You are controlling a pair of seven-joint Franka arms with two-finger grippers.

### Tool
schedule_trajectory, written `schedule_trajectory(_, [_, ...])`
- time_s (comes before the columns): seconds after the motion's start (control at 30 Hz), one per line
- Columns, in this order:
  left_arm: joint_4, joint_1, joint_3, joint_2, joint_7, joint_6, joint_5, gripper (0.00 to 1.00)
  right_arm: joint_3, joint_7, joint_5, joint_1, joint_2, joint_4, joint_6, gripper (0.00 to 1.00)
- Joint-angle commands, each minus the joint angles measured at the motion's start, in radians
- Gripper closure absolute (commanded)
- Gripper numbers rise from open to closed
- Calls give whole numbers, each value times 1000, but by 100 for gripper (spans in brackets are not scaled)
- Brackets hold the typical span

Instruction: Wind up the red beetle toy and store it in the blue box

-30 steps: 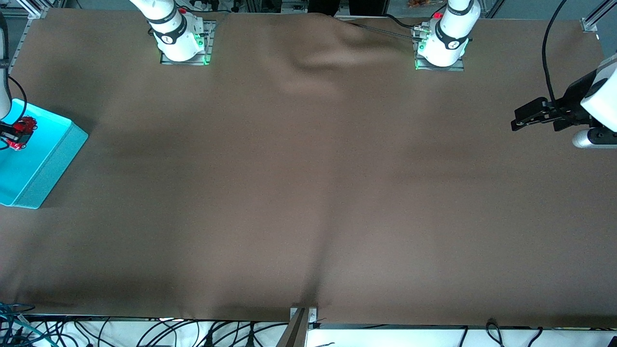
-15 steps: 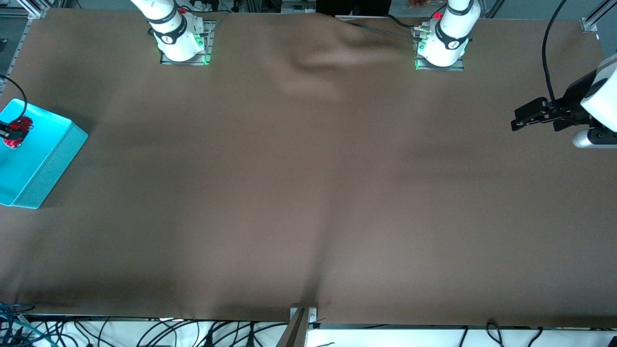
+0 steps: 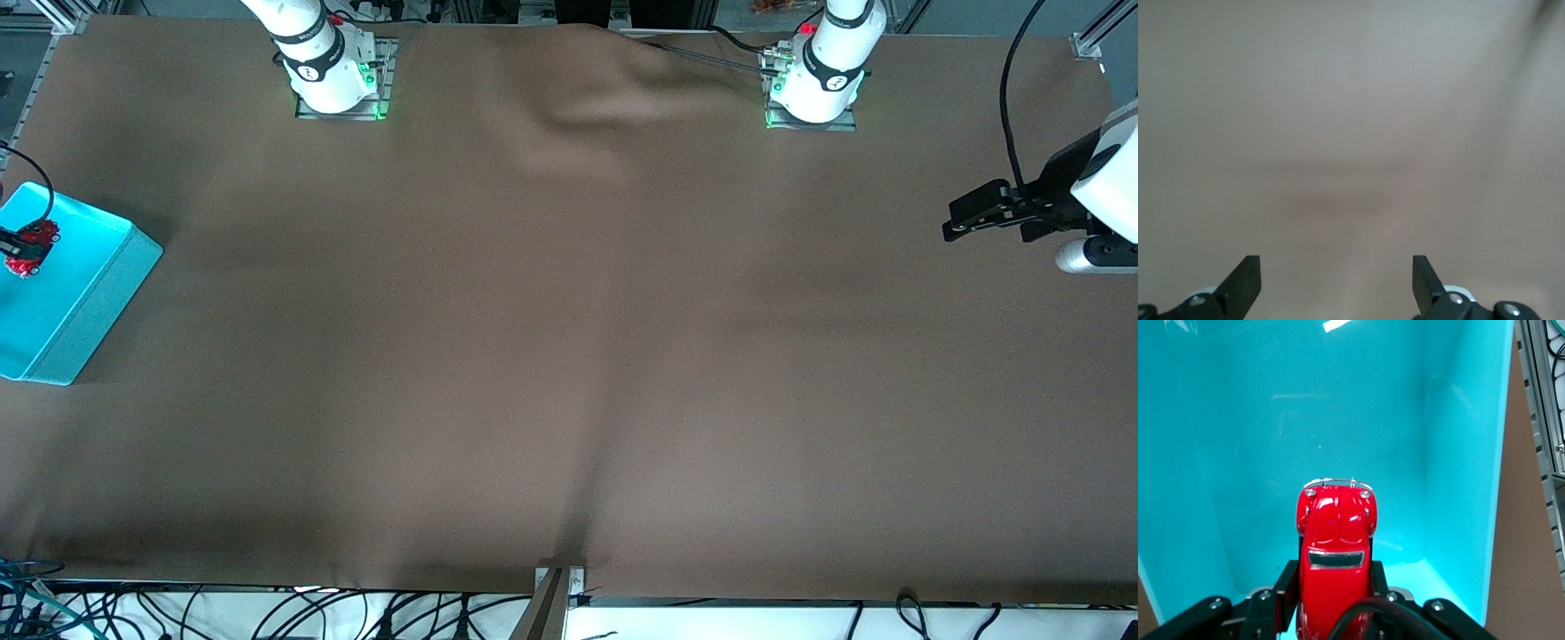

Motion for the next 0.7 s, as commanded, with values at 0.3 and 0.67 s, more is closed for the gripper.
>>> schedule_trajectory(0.3, [4,-6,7,-6,12,-13,-22,0,14,-74,72,-44,101,31,91,100])
schedule_trajectory(0.67, [4,-8,9,-8,12,-13,-22,0,56,-99,89,-91,145,60,112,100])
